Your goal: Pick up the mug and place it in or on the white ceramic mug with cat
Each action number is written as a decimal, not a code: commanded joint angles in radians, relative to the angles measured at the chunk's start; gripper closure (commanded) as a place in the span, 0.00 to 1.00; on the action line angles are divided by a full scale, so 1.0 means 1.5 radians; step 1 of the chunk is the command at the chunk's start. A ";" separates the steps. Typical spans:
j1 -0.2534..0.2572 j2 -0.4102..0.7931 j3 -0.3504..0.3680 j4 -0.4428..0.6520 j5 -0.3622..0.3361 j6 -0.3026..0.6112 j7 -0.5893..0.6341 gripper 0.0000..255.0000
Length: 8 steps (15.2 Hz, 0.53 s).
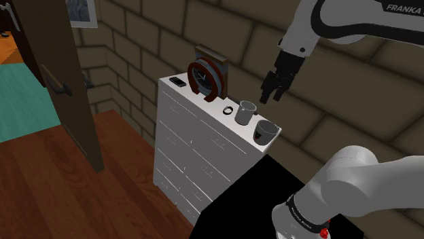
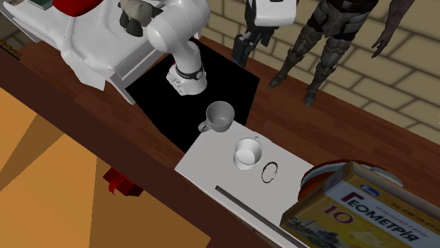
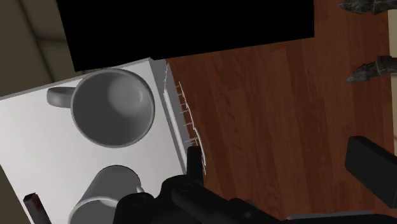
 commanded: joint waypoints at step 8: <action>-0.030 0.099 -0.070 -0.015 -0.044 0.127 -0.078 0.00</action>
